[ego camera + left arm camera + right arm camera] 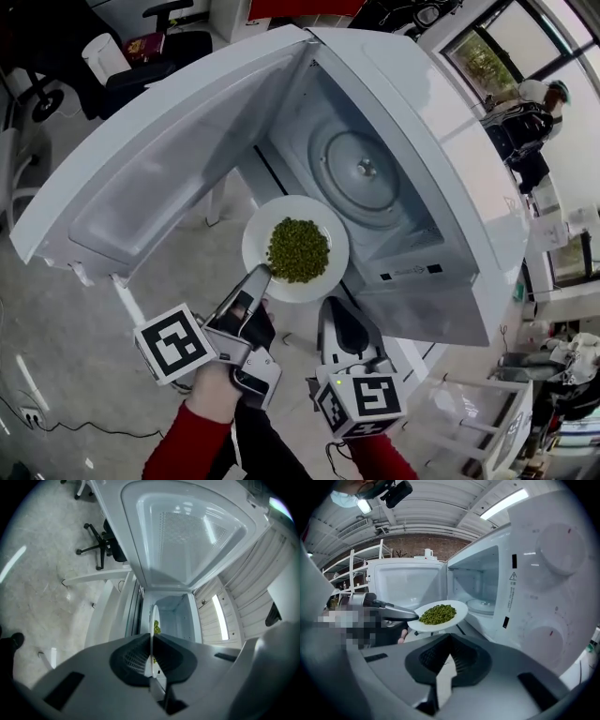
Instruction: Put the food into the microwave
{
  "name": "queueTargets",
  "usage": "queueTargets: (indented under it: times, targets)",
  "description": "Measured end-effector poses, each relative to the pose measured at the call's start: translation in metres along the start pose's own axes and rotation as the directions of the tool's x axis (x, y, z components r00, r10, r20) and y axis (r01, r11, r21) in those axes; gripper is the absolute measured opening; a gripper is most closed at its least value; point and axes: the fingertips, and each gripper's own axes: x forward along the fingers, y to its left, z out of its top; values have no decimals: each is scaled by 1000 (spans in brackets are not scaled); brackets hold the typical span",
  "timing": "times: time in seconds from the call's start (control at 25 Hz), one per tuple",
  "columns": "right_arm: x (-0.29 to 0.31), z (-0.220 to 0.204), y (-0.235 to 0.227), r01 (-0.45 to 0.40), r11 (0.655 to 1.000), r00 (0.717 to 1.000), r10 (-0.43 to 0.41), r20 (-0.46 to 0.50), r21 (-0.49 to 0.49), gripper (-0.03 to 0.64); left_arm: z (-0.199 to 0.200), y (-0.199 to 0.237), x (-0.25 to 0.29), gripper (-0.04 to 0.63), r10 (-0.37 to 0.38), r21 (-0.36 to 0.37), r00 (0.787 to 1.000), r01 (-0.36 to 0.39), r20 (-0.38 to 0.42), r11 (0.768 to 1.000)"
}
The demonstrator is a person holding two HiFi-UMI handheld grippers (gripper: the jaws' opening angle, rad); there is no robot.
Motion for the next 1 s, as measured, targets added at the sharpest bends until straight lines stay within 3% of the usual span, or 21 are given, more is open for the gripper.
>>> queueTargets:
  times: [0.24, 0.36, 1.0]
  targets:
    - [16, 5, -13, 39, 999, 999, -39, -16, -8, 14, 9, -11, 25, 20, -37, 73, 999, 39, -22, 997]
    - [22, 10, -17, 51, 998, 998, -52, -19, -30, 14, 12, -10, 37, 20, -17, 119, 999, 21, -32, 993]
    - [51, 52, -36, 82, 996, 996, -84, -36, -45, 15, 19, -29, 126, 20, 14, 214, 996, 5, -85, 977]
